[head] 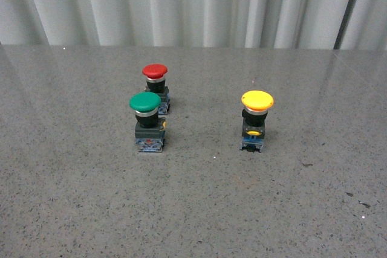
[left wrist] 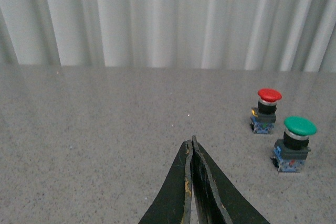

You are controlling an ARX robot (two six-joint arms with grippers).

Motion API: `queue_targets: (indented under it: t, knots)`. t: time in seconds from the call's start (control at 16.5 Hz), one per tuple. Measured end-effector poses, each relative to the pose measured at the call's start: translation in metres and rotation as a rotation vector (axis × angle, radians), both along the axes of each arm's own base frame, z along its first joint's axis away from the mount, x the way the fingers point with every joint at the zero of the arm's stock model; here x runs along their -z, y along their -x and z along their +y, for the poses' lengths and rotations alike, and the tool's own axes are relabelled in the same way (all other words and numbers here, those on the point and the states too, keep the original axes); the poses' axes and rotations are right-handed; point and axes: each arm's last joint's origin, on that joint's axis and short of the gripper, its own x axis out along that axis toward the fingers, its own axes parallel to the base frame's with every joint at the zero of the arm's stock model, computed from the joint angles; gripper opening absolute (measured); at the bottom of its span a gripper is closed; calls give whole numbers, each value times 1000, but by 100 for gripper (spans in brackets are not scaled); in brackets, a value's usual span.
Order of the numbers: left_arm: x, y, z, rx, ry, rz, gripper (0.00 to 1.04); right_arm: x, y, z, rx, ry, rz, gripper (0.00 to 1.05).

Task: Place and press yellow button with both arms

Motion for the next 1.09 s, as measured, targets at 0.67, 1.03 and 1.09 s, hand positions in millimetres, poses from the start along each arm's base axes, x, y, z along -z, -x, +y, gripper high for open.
queue_targets:
  t: [0.67, 1.03, 1.09]
  knots:
    - [5, 19, 0, 1, 0, 25, 2, 0, 0, 0, 0, 0, -1, 98]
    - [5, 19, 0, -1, 0, 27, 23, 0, 0, 0, 0, 0, 0, 98]
    - [5, 19, 0, -2, 0, 26, 32, 0, 0, 0, 0, 0, 0, 98]
